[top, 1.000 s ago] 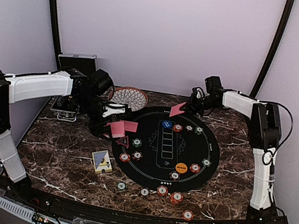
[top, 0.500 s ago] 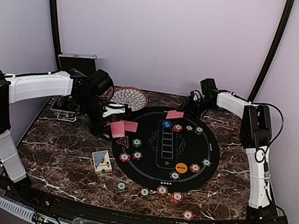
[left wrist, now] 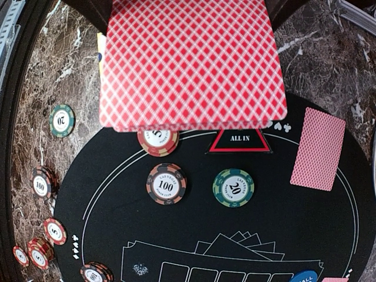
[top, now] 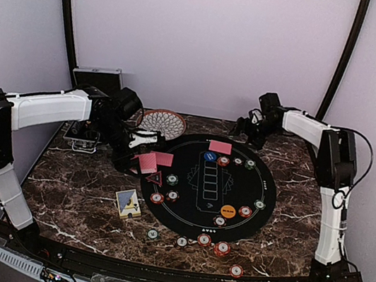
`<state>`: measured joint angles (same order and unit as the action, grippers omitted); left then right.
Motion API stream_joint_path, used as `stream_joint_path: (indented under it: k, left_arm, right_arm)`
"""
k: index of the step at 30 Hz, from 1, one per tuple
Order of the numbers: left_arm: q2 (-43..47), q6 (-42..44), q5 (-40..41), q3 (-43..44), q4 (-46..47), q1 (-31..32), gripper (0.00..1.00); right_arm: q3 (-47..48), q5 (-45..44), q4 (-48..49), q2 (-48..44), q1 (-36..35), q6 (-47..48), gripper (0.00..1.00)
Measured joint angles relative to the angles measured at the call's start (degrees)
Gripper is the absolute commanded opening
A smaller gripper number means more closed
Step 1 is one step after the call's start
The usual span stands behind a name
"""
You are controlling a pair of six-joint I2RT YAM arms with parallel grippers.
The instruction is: Distribute texas hold em gaming equipment
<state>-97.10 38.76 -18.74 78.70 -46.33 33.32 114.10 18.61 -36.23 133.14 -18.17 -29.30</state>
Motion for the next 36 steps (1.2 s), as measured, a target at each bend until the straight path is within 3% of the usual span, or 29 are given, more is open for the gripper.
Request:
stream_joint_path:
  k: [5, 11, 19, 27, 36]
  left_arm:
    - [0.0, 0.0, -0.1, 0.0, 0.0, 0.0, 0.00]
    - [0.0, -0.2, -0.2, 0.0, 0.4, 0.0, 0.00]
    - [0.0, -0.5, -0.3, 0.0, 0.5, 0.0, 0.00]
    - [0.0, -0.5, -0.3, 0.3, 0.4, 0.0, 0.00]
    - [0.0, -0.7, -0.3, 1.0, 0.5, 0.0, 0.00]
  right_arm:
    - [-11.8, 3.1, 5.9, -13.2, -1.6, -1.4, 0.86]
    - [-24.9, 11.1, 16.2, -24.0, -8.6, -5.8, 0.86]
    - [-36.5, 21.3, 27.2, -24.4, -17.2, -14.7, 0.87]
    - [-36.4, 25.3, 37.2, -23.1, -22.2, -21.0, 0.87]
    - [-36.0, 26.7, 41.6, -18.7, -24.8, -24.9, 0.86]
